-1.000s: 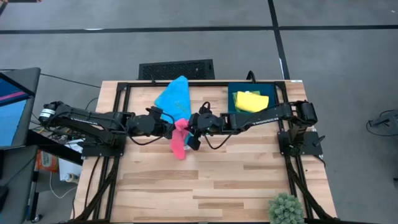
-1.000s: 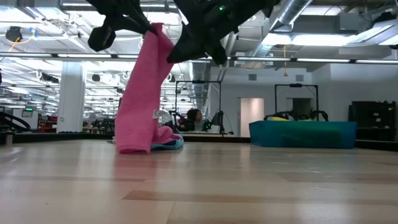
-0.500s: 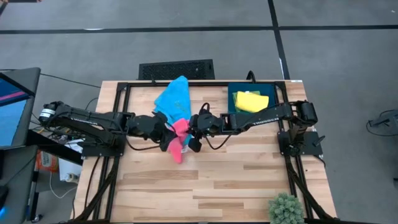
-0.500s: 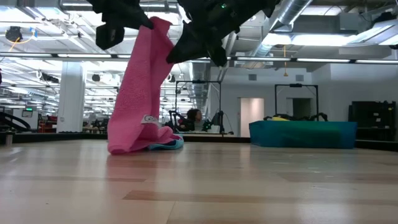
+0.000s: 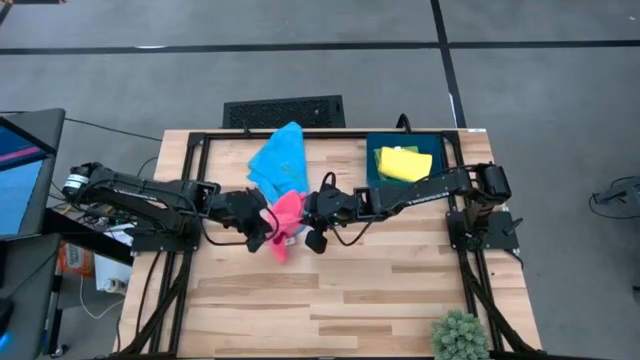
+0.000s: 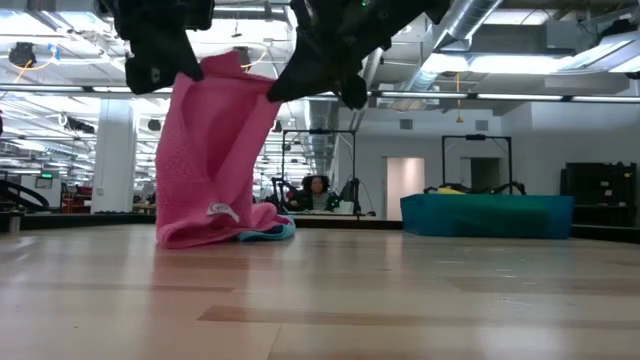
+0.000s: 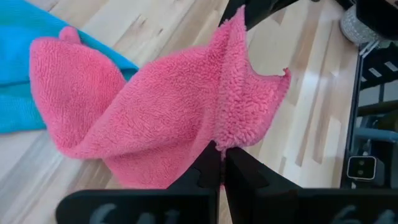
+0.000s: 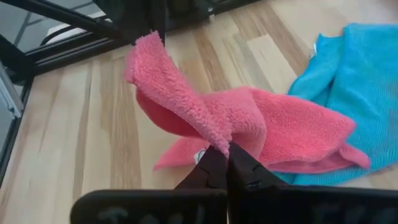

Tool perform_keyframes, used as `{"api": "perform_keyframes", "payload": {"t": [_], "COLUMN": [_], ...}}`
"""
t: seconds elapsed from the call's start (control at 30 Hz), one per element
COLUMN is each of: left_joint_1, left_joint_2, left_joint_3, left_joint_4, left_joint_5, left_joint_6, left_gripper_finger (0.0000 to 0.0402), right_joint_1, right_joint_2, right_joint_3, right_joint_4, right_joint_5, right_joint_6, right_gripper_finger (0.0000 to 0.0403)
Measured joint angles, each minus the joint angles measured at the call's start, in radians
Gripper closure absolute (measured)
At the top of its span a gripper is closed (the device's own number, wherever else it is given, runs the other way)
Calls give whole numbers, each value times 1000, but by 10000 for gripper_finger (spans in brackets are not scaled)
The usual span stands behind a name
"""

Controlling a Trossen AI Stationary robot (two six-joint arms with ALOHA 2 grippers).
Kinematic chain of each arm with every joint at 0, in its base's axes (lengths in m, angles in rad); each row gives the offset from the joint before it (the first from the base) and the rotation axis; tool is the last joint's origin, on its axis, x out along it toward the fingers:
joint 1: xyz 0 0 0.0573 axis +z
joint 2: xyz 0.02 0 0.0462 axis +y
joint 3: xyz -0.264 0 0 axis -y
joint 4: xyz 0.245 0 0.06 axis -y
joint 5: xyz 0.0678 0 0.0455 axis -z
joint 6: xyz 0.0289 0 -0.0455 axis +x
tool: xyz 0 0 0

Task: Fold microfiber towels
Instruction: Fold the pink microfiber towel

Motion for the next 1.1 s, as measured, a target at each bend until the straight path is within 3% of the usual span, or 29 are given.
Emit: {"api": "perform_keyframes", "payload": {"t": [0.27,0.57,0.67,0.83,1.1], "left_joint_1": [-1,-1,-2,-27,-86], "left_joint_2": [0,0,0,25,212], "left_joint_3": [-1,-2,-2,-2,-2], "left_joint_4": [102,100,131,276,303], "left_joint_5": [49,115,82,-45,-104], "left_joint_6": [18,-38,-55,-33,40], "left_gripper_finger": [385,261,233,219,218], "right_joint_1": [-1,-2,-3,-16,-73], "right_joint_2": [0,0,0,1,1], "right_joint_3": [0,0,0,0,-1], "right_joint_4": [-10,-11,-11,-10,-8], "right_joint_5": [-14,-15,-16,-19,-65], "right_joint_6": [10,10,10,10,65], "right_gripper_finger": [399,398,399,398,397]}}
